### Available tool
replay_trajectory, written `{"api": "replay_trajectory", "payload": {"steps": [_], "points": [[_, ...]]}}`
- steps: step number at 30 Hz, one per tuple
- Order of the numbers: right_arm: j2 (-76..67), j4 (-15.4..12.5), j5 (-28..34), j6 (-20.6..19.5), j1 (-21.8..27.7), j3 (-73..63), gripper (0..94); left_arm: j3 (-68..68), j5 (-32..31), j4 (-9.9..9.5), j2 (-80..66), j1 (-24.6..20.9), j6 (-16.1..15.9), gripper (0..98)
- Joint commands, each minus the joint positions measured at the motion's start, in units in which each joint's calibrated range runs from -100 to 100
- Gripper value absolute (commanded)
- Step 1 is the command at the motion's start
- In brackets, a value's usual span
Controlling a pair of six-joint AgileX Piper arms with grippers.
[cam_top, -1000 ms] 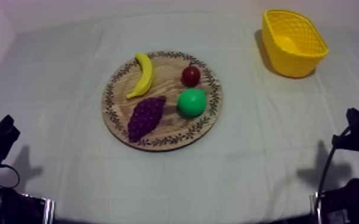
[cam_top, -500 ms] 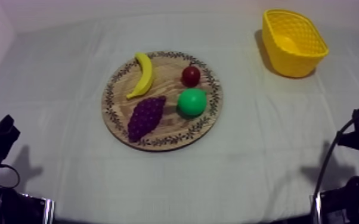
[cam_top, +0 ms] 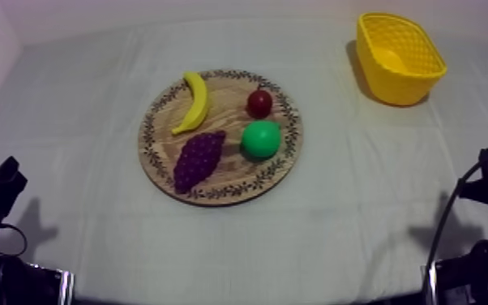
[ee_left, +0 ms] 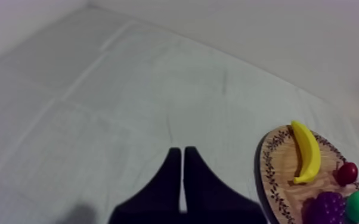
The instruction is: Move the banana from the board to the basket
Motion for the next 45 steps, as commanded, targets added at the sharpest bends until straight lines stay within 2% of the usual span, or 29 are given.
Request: {"api": "replay_trajectory", "payload": {"steps": [1, 19, 23, 27, 31, 37, 41, 45], "points": [[0.0, 0.0, 0.0, 0.0, 0.0, 0.0, 0.7, 0.0, 0.0, -0.03, 0.0, 0.0, 0.0, 0.1], [0.0, 0.0, 0.0, 0.0, 0.0, 0.0, 0.7, 0.0, 0.0, -0.03, 0.0, 0.0, 0.0, 0.1], [0.0, -0.8, 1.6, -2.1, -0.4, 0.0, 1.1, 0.0, 0.0, -0.03, 0.0, 0.0, 0.0, 0.1], [1.3, -0.7, 2.9, -0.2, -2.3, -1.4, 1.0, 0.0, 0.0, -0.03, 0.0, 0.0, 0.0, 0.1], [6.5, -0.5, 5.0, 0.3, -6.6, -9.6, 0.7, 0.0, 0.0, -0.03, 0.0, 0.0, 0.0, 0.1], [20.5, -1.3, 8.5, -1.7, -13.1, -30.7, 0.7, 0.0, 0.0, -0.03, 0.0, 0.0, 0.0, 0.1], [30.8, -1.0, 9.1, -5.4, -16.9, -43.1, 0.9, 0.0, 0.0, -0.03, 0.0, 0.0, 0.0, 0.1], [40.4, 0.9, 9.8, -10.7, -21.4, -52.9, 1.4, 0.0, 0.0, -0.03, 0.0, 0.0, 0.0, 0.1]]}}
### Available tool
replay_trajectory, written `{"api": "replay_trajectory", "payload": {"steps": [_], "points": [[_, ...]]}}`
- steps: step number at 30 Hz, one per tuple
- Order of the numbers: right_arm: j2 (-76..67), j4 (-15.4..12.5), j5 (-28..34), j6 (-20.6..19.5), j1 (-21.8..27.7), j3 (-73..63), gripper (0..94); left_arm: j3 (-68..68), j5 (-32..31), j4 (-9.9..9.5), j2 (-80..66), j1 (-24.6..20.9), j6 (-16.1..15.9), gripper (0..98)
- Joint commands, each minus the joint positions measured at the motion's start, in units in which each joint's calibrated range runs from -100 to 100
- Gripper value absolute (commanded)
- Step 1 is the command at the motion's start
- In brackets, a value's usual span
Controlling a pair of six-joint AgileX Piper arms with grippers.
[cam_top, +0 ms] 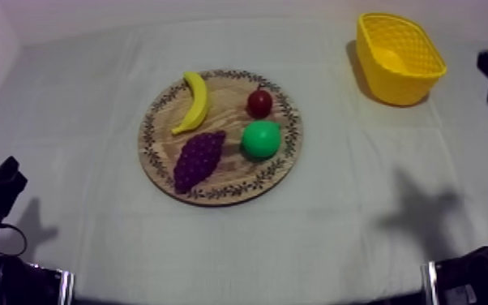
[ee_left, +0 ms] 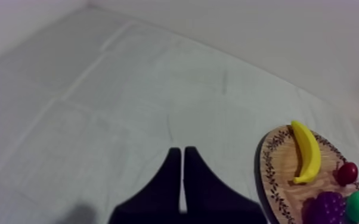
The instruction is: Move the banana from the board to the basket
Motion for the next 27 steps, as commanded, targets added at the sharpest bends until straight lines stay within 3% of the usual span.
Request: {"api": "replay_trajectory", "payload": {"steps": [1, 6, 16, 23, 27], "points": [[10.2, 1.2, 1.1, -5.1, -4.1, -12.8, 1.5, 0.0, 0.0, -0.03, 0.0, 0.0, 0.0, 0.1], [21.7, 3.2, 2.5, -10.4, -9.2, -21.7, 1.8, 0.0, 0.0, -0.03, 0.0, 0.0, 0.0, 0.1], [42.9, 3.1, 6.8, -15.5, -15.4, -39.6, 2.1, 0.0, 0.0, -0.03, 0.0, 0.0, 0.0, 0.1], [55.5, 7.5, 9.6, -21.1, -22.9, -49.6, 2.1, 0.0, 0.0, -0.03, 0.0, 0.0, 0.0, 0.1], [62.9, 7.6, 11.8, -22.0, -25.2, -56.0, 2.2, 0.0, 0.0, -0.03, 0.0, 0.0, 0.0, 0.1]]}}
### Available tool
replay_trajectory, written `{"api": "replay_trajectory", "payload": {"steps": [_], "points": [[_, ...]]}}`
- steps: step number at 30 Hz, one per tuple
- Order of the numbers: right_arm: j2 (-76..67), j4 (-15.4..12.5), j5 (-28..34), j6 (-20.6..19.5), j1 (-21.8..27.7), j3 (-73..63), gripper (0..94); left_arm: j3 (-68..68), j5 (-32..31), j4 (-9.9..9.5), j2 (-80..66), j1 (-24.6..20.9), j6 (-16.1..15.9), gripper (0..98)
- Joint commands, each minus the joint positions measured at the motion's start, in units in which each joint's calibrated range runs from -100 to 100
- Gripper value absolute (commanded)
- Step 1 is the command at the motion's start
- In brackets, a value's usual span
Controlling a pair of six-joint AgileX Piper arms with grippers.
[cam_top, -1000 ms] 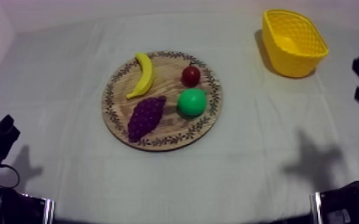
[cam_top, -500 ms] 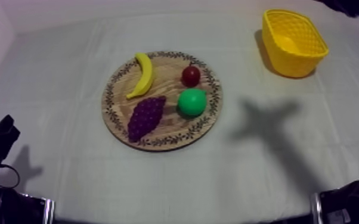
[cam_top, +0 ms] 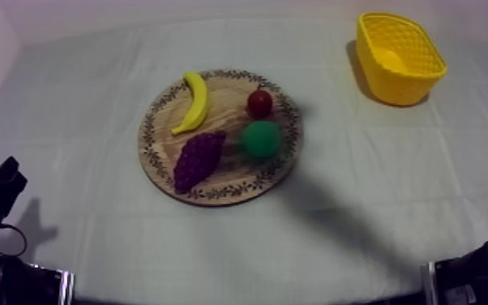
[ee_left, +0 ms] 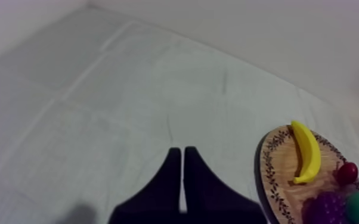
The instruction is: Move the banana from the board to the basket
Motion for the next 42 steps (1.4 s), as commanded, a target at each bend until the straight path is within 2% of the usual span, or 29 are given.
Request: {"api": "replay_trajectory", "payload": {"steps": [1, 7, 15, 19, 21, 25, 29, 34, 37, 42], "points": [[6.8, -0.1, 1.3, -0.4, -1.6, -5.0, 2.2, 0.0, 0.0, -0.03, 0.0, 0.0, 0.0, 0.1], [15.6, -0.5, 3.7, -0.5, -2.7, -13.0, 2.2, 0.0, 0.0, -0.03, 0.0, 0.0, 0.0, 0.1], [22.8, 0.7, 4.4, -1.4, -3.2, -17.6, 2.2, 0.0, 0.0, -0.03, 0.0, 0.0, 0.0, 0.1], [23.9, 1.8, 3.6, -2.2, -3.1, -16.3, 6.1, 0.0, 0.0, -0.03, 0.0, 0.0, 0.0, 0.1], [24.0, 2.2, 3.1, -2.4, -3.0, -15.2, 10.3, 0.0, 0.0, -0.03, 0.0, 0.0, 0.0, 0.1], [24.1, 3.2, 1.6, -2.9, -3.6, -12.6, 25.9, 0.0, 0.0, -0.03, 0.0, 0.0, 0.0, 0.1], [24.1, 4.4, 0.3, -3.3, -4.5, -10.8, 35.9, 0.0, 0.0, -0.03, 0.0, 0.0, 0.0, 0.1], [24.3, 8.6, 3.4, -5.8, -6.2, -11.5, 49.9, 0.0, 0.0, -0.03, 0.0, 0.0, 0.0, 0.1], [24.3, 9.1, 4.4, -6.4, -6.3, -11.8, 54.0, 0.0, 0.0, -0.03, 0.0, 0.0, 0.0, 0.1], [25.6, 7.4, 3.7, -5.4, -4.8, -12.7, 56.0, 0.0, 0.0, -0.03, 0.0, 0.0, 0.0, 0.1]]}}
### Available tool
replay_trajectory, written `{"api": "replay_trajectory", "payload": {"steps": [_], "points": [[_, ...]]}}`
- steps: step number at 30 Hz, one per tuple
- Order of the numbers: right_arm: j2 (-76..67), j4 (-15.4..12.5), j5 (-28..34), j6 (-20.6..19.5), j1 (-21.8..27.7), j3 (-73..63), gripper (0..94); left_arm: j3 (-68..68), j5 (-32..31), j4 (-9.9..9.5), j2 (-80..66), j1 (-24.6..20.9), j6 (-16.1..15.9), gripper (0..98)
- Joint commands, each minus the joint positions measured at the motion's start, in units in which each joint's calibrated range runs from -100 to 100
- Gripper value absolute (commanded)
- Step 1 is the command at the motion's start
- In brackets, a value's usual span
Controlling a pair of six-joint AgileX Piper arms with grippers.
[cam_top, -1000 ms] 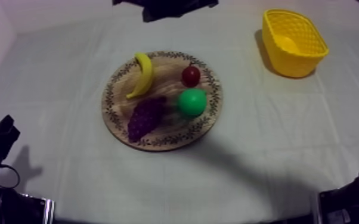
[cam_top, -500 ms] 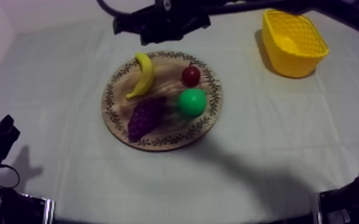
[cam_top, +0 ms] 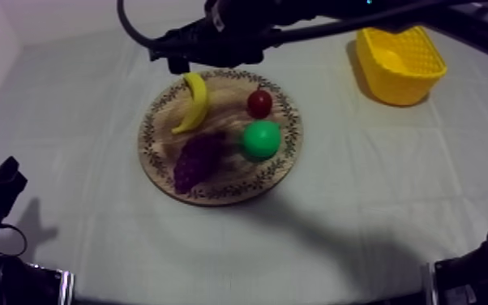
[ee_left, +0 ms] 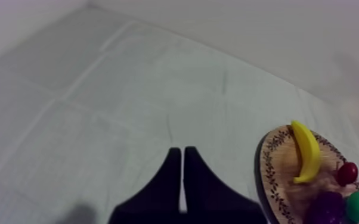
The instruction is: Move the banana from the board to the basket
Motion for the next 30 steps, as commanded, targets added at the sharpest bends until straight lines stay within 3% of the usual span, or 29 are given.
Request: {"api": "replay_trajectory", "payload": {"steps": [1, 13, 30], "points": [[1.1, -1.0, -0.9, 0.7, 0.9, -0.5, 56.2, 0.0, 0.0, -0.03, 0.0, 0.0, 0.0, 0.1], [11.2, -3.2, -5.8, 3.3, 3.9, -3.9, 56.0, 0.0, 0.0, -0.03, 0.0, 0.0, 0.0, 0.1], [28.1, -4.5, -2.9, 4.6, 4.1, -20.4, 55.4, 0.0, 0.0, -0.03, 0.0, 0.0, 0.0, 0.1]]}}
